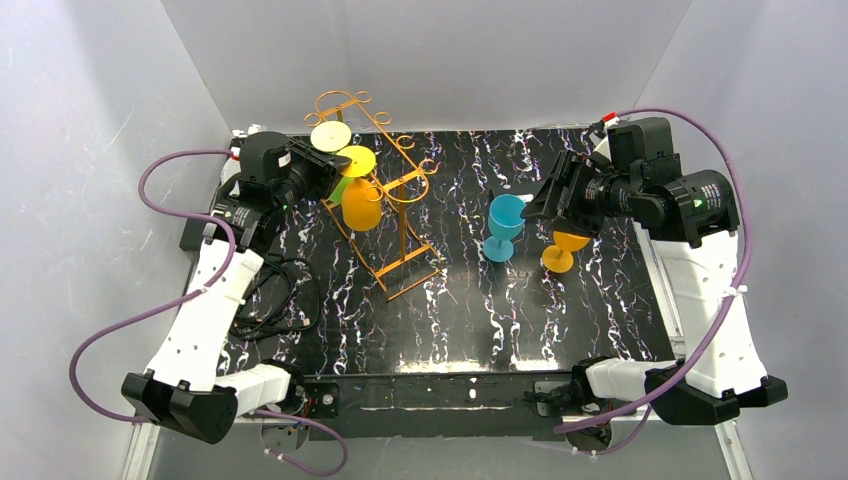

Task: Take the wine glass off the wine glass rack

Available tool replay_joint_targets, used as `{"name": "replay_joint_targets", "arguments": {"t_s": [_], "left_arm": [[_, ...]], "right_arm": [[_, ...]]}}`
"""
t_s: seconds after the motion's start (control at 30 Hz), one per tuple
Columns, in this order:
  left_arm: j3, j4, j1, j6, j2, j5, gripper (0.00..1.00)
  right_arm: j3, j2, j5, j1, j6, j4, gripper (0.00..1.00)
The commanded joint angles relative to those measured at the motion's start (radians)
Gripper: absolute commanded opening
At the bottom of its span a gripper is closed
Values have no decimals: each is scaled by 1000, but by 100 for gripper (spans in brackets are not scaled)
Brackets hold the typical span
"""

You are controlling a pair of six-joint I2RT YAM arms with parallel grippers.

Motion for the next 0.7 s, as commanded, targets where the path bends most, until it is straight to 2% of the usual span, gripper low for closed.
{"name": "replay_joint_targets", "arguments": {"t_s": [0.0, 0.37, 0.4, 0.43, 0.67], "left_arm": [[18, 1, 5, 2, -3, 7, 22], [43, -24, 5, -6, 5, 3, 11], [46, -27, 6, -7, 5, 1, 10], [48, -28, 5, -7, 3, 0, 9], [74, -50, 5, -10, 7, -14, 0]], "right_arm": [[-1, -5, -14, -9, -18, 37, 68], [-8, -4, -26, -15, -17, 45, 68], [-7, -2, -27, -16, -17, 46, 64], [-9, -2, -29, -17, -17, 47, 63], [-9, 0, -33, -18, -15, 51, 62]]}}
